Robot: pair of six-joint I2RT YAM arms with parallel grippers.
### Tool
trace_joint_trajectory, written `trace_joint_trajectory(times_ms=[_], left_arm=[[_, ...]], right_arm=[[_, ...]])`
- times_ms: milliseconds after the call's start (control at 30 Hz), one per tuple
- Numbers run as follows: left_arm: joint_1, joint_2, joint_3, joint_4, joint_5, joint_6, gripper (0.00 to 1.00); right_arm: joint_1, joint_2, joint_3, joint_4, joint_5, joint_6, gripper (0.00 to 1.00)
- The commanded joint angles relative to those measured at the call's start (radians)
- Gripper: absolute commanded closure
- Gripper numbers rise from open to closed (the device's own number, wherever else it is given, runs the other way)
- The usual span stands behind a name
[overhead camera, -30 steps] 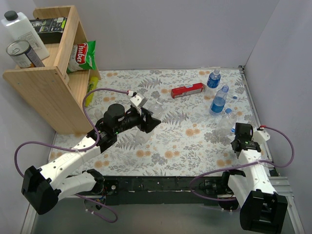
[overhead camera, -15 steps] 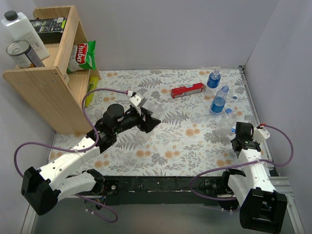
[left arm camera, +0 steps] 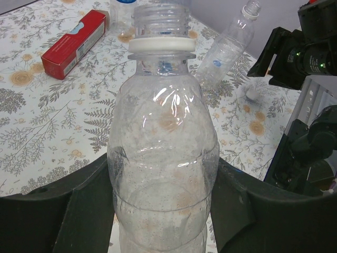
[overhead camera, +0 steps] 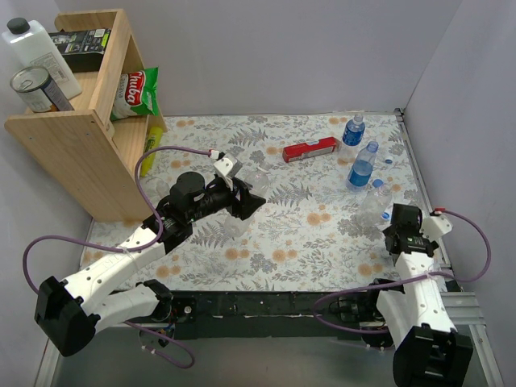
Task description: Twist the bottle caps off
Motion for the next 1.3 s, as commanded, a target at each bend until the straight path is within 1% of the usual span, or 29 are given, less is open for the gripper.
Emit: trace_joint_trajectory(times_ms=[0, 67, 100, 167, 200, 233, 300, 333, 367, 400, 433, 467, 500, 533, 633, 667, 700, 767, 800, 900, 967, 1000, 1100, 1267], left_arm=[[-0.006, -0.032, 0.020, 0.006, -0.002, 0.016, 0.64], [-0.009, -0.035, 0.020, 0.006, -0.004, 0.016, 0.64], [-0.009, -0.032, 0.020, 0.006, -0.002, 0.018, 0.64], [-0.011, -0.032, 0.020, 0.008, 0.004, 0.016, 0.64], [-0.011, -0.032, 0.020, 0.009, 0.012, 0.016, 0.64], [-0.011, -0.032, 0.019, 0.011, 0.018, 0.015, 0.64], [-0.012, -0.031, 0.016, 0.015, 0.033, 0.016, 0.64], [-0.012, -0.023, 0.016, 0.017, 0.038, 0.018, 0.64], [-0.012, -0.019, 0.017, 0.017, 0.044, 0.018, 0.64], [-0.011, -0.013, 0.017, 0.018, 0.048, 0.019, 0.64], [-0.011, -0.009, 0.017, 0.017, 0.062, 0.021, 0.64], [-0.011, -0.003, 0.017, 0.020, 0.071, 0.027, 0.64], [-0.012, -0.003, 0.016, 0.027, 0.079, 0.027, 0.64], [-0.011, -0.003, 0.011, 0.029, 0.087, 0.028, 0.64], [-0.011, -0.005, 0.005, 0.035, 0.098, 0.045, 0.64], [-0.012, -0.003, 0.004, 0.035, 0.102, 0.050, 0.64], [-0.011, -0.002, 0.002, 0.038, 0.110, 0.059, 0.64], [-0.012, 0.007, -0.001, 0.040, 0.139, 0.067, 0.64], [-0.012, 0.014, -0.003, 0.041, 0.147, 0.070, 0.64], [-0.012, 0.026, -0.006, 0.044, 0.174, 0.076, 0.64], [-0.012, 0.034, -0.006, 0.041, 0.180, 0.082, 0.64], [-0.011, 0.035, -0.006, 0.041, 0.182, 0.082, 0.64], [-0.012, 0.040, -0.006, 0.038, 0.182, 0.088, 0.64], [-0.011, 0.052, -0.006, 0.040, 0.196, 0.093, 0.64]], right_arm=[[-0.017, -0.110, 0.108, -0.072, 0.143, -0.027, 0.29], [-0.024, -0.134, 0.156, -0.074, 0.180, -0.077, 0.30], [-0.022, -0.143, 0.221, -0.065, 0.181, -0.100, 0.31], [-0.022, -0.140, 0.295, -0.056, 0.145, -0.186, 0.32], [-0.022, -0.128, 0.367, -0.054, 0.120, -0.215, 0.36], [-0.022, -0.121, 0.407, -0.024, 0.026, -0.299, 0.40], [-0.021, -0.099, 0.465, 0.024, -0.097, -0.371, 0.46], [-0.020, -0.089, 0.534, 0.052, -0.230, -0.394, 0.45], [-0.022, -0.079, 0.562, 0.073, -0.303, -0.431, 0.42], [-0.020, -0.053, 0.599, 0.082, -0.373, -0.437, 0.33], [-0.019, -0.036, 0.657, 0.099, -0.508, -0.436, 0.32], [-0.017, -0.022, 0.685, 0.115, -0.582, -0.437, 0.31], [-0.011, 0.006, 0.705, 0.125, -0.652, -0.425, 0.25], [-0.005, 0.018, 0.737, 0.135, -0.758, -0.408, 0.24], [0.059, 0.052, 0.757, 0.194, -0.923, -0.368, 0.21], [0.087, 0.063, 0.778, 0.196, -0.944, -0.364, 0.21], [0.176, 0.090, 0.798, 0.188, -0.955, -0.367, 0.21], [0.283, 0.128, 0.858, 0.156, -0.940, -0.376, 0.21], [0.390, 0.173, 0.874, 0.138, -0.939, -0.381, 0.21], [0.531, 0.249, 0.906, 0.147, -0.975, -0.367, 0.21], [0.573, 0.280, 0.904, 0.174, -1.026, -0.344, 0.20], [0.607, 0.299, 0.897, 0.191, -1.037, -0.338, 0.21], [0.657, 0.345, 0.897, 0.204, -1.050, -0.341, 0.21], [0.716, 0.397, 0.881, 0.237, -1.086, -0.344, 0.21]])
